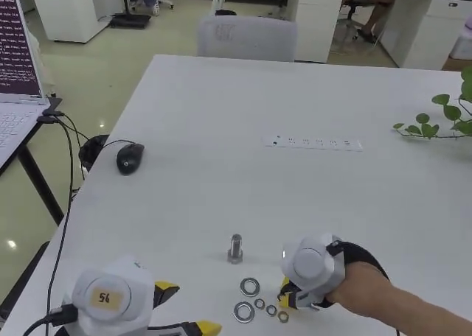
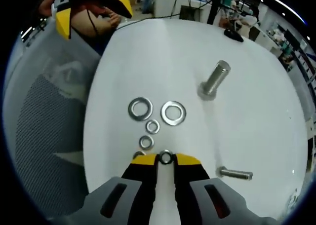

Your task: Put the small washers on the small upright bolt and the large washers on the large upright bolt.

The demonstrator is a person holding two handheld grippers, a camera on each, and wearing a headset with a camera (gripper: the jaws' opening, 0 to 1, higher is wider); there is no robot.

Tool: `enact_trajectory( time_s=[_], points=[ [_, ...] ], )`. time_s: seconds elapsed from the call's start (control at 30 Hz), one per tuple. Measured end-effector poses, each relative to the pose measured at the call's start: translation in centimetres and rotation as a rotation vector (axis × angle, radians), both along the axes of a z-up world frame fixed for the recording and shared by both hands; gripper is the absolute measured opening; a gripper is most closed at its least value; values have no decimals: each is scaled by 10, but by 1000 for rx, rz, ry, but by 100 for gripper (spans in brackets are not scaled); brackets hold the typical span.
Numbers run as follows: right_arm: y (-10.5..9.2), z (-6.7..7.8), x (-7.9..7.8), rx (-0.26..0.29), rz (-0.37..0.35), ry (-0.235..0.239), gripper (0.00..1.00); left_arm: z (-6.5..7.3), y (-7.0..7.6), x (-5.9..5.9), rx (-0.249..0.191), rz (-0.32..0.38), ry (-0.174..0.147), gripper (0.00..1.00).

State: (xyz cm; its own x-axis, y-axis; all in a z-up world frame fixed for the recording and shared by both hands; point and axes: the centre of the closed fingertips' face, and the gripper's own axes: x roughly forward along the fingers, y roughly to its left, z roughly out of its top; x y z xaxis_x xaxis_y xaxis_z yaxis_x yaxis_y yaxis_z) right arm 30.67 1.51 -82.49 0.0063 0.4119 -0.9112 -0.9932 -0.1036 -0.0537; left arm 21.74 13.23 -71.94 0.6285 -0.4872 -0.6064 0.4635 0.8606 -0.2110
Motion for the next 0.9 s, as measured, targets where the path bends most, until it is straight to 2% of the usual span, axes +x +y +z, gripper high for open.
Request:
enact_trajectory(
  time_s=[0.13,0.17,0.3,0.47,0.63,0.7,0.73,0.9],
  points=[
    [-1,1,3,84,-149,61,13,0,1,0,-2,6,-3,55],
    [-1,2,3,98,-161,64,13,0,2,0,-2,8,-4,55],
    [-6,2,1,93,-132,55,14,-2,3,-3,0,12,4,55],
    [-9,1,0,38,-59,61,19,-4,2,-5,3,5,10,55],
    [-8,1,-2,-17,56,37,19,-2,0,-3,0,5,3,55],
    [-7,0,-3,-34,82,37,17,-2,0,-2,0,6,3,55],
    [-8,0,-3,-57,120,25,15,-2,-1,-2,0,5,3,55],
    [-7,0,-3,-100,139,13,14,-2,-1,-3,0,7,3,55]
  ],
)
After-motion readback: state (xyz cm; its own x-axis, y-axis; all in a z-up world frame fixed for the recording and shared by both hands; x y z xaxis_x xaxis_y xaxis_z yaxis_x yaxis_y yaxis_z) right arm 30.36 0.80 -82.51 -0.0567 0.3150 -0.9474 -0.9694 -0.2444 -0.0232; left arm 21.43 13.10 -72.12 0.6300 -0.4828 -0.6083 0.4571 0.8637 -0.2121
